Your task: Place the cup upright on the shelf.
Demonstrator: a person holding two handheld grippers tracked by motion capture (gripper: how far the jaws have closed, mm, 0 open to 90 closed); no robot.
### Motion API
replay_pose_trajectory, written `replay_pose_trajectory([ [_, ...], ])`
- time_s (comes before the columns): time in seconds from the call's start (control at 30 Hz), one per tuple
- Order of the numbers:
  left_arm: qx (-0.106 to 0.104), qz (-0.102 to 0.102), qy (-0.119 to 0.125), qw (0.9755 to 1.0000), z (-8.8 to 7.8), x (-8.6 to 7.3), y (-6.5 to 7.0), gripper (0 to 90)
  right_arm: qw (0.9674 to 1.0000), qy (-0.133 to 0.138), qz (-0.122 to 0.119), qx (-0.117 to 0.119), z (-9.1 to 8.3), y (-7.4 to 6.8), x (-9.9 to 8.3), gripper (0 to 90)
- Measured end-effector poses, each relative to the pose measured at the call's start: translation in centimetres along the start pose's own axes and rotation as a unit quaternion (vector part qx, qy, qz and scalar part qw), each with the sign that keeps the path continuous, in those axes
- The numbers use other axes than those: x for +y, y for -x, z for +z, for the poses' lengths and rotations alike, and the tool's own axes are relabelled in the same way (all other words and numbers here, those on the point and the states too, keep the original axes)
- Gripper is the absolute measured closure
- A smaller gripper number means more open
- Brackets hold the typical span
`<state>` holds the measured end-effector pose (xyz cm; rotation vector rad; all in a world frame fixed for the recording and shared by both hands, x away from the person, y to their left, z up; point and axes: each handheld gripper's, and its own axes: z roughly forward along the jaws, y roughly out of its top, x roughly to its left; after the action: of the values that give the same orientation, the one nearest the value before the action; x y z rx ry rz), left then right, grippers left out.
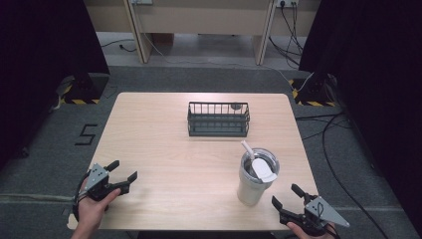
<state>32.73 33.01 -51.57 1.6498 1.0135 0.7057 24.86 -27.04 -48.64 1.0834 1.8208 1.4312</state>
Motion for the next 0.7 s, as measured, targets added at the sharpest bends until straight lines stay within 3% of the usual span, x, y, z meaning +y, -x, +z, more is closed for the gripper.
replay_pose_trajectory([
  [0.7, -0.001, -0.002, 0.000, 1.0000, 0.0, -0.1, 0.0, 14.5, 0.9987, 0.002, -0.015, 0.048, 2.5, -2.1, 1.4, 15.7],
])
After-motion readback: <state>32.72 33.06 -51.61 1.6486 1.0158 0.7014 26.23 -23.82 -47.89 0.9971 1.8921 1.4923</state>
